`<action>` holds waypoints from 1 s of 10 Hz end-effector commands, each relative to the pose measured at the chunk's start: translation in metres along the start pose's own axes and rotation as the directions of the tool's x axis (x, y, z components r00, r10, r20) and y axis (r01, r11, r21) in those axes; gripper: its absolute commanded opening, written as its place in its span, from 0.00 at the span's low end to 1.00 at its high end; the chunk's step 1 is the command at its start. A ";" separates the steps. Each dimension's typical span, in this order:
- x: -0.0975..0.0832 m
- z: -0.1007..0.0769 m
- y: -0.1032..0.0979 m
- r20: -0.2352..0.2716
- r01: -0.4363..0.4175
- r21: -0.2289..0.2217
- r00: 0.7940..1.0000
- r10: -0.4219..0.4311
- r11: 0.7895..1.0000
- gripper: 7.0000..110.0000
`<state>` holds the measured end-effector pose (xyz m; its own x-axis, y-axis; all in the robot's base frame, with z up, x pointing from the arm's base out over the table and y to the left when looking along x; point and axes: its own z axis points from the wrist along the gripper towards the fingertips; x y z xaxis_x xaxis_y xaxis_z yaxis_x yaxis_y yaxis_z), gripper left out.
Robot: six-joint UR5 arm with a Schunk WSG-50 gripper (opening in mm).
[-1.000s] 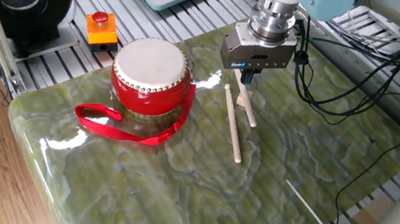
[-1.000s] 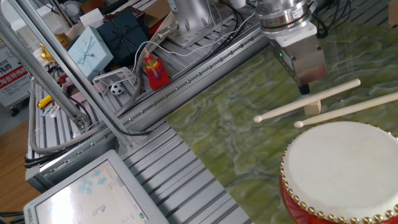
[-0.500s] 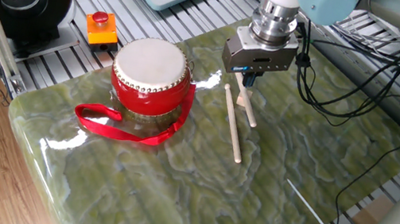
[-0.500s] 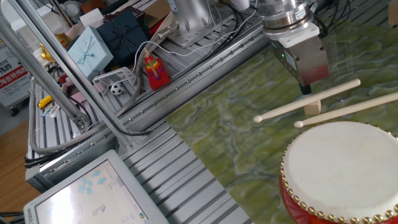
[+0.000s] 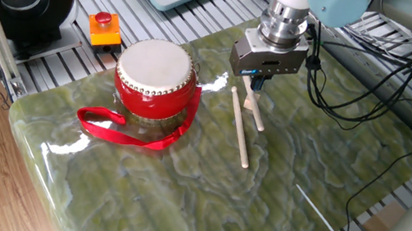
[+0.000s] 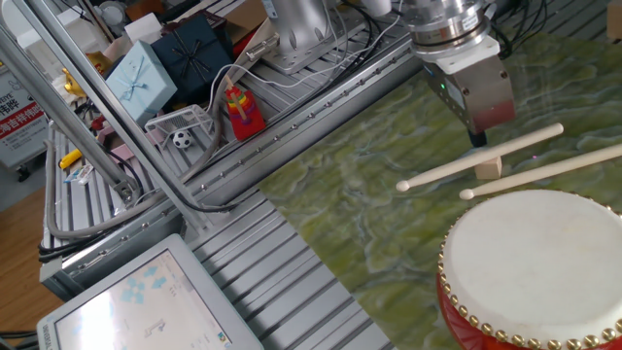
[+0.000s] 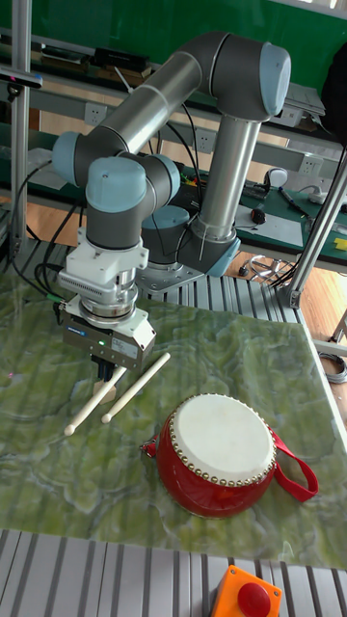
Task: Play the drum
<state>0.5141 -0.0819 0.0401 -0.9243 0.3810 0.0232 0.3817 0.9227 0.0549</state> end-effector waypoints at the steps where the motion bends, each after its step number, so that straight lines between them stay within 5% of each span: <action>1: 0.001 -0.001 0.006 -0.006 0.010 -0.031 1.000 -0.010 0.999 0.00; 5: 0.005 -0.001 0.009 -0.022 0.054 -0.045 0.998 -0.055 0.998 0.00; 6: -0.003 -0.001 0.012 0.016 0.073 -0.059 0.997 -0.072 0.996 0.00; 7: -0.007 -0.002 0.020 0.036 0.106 -0.091 0.994 -0.103 0.990 0.15; 9: -0.007 -0.004 0.022 0.043 0.144 -0.102 0.989 -0.140 0.984 0.15; 10: -0.010 -0.004 0.015 0.050 0.148 -0.075 0.988 -0.144 0.986 0.57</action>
<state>0.5238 -0.0702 0.0418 -0.9627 0.2703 -0.0106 0.2669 0.9556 0.1251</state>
